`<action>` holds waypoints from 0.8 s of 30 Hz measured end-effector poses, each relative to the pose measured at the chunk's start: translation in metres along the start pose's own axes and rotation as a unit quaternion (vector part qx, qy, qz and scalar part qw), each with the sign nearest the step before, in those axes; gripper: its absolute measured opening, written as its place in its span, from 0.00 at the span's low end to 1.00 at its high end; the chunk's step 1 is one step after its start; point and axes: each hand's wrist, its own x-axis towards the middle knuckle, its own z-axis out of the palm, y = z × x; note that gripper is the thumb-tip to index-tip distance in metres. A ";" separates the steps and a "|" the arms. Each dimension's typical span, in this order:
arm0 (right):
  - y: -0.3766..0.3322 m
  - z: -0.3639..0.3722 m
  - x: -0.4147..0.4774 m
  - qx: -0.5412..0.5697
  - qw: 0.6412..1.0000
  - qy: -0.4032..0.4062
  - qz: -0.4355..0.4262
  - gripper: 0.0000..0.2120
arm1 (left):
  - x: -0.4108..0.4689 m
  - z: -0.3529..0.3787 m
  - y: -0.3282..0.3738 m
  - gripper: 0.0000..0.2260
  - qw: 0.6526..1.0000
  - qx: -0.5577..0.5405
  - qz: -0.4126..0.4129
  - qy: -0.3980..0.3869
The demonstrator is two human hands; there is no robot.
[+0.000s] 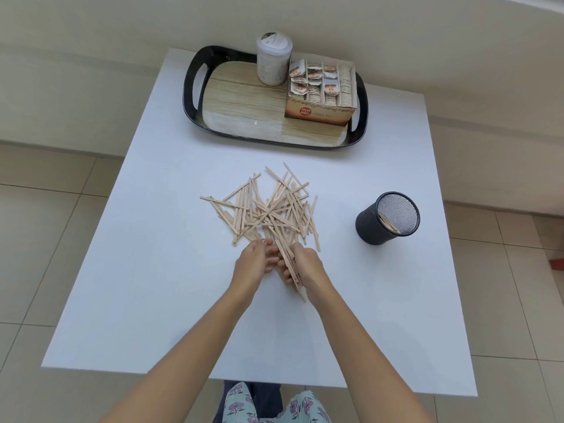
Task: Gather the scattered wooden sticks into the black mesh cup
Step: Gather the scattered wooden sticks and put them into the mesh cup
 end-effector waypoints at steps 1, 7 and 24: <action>0.000 0.001 0.001 -0.037 0.999 0.010 -0.017 0.17 | 0.001 0.001 0.001 0.14 1.000 -0.001 0.001 -0.001; 0.007 0.004 0.005 -0.157 0.978 0.060 -0.120 0.17 | 0.007 -0.002 0.005 0.11 1.000 0.002 0.008 0.004; 0.031 -0.002 -0.029 -0.016 0.952 0.128 -0.276 0.13 | -0.024 0.022 0.018 0.13 0.973 -0.023 0.147 -0.176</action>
